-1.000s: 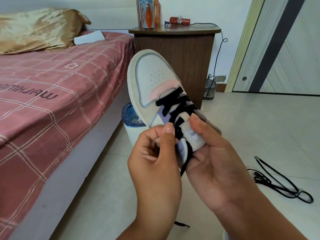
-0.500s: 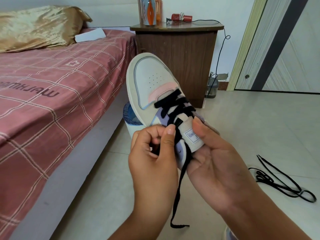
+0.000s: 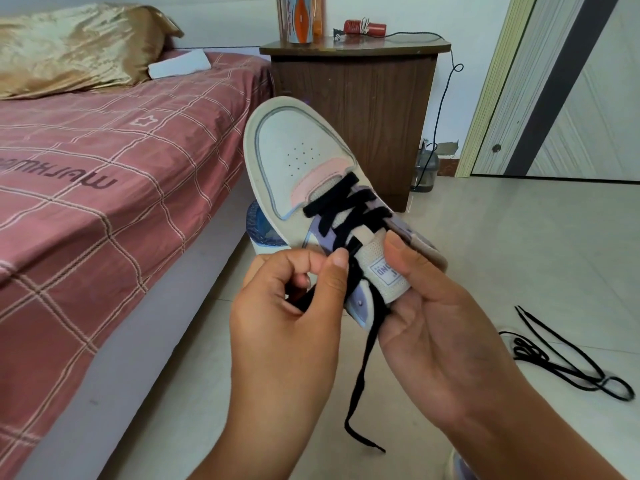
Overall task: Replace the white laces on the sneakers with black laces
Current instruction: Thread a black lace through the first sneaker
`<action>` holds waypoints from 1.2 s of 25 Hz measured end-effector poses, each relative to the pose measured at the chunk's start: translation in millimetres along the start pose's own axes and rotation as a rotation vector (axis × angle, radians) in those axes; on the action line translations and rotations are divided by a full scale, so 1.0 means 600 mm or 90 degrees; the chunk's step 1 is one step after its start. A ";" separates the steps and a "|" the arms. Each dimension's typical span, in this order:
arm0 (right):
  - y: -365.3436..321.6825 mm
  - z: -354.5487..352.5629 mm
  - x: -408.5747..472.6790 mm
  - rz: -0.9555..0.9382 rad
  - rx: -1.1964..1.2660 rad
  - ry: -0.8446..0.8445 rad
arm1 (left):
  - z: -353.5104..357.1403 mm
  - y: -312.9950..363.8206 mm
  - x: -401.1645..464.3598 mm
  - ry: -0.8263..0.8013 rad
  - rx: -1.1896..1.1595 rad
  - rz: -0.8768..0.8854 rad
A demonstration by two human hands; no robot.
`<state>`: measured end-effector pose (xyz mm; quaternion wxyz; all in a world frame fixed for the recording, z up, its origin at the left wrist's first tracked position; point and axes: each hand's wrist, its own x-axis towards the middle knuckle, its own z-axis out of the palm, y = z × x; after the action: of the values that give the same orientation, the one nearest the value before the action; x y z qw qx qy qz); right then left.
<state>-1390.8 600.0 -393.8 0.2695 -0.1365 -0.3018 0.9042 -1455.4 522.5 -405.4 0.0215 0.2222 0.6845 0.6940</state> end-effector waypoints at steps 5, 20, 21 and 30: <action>0.002 0.007 -0.004 0.001 0.007 -0.036 | -0.002 0.003 0.004 -0.023 -0.007 0.029; 0.014 0.007 -0.013 -0.038 -0.040 -0.028 | -0.010 -0.008 0.024 0.015 0.178 0.433; 0.015 0.007 -0.014 -0.057 -0.060 -0.025 | -0.011 -0.010 0.026 0.004 0.197 0.467; 0.029 -0.040 0.010 -0.177 -0.382 0.043 | -0.008 -0.025 0.056 -0.149 0.292 0.356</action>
<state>-1392.8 602.9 -423.5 0.3480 -0.1971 -0.5610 0.7248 -1491.0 530.2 -410.1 -0.1409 0.4776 0.7280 0.4713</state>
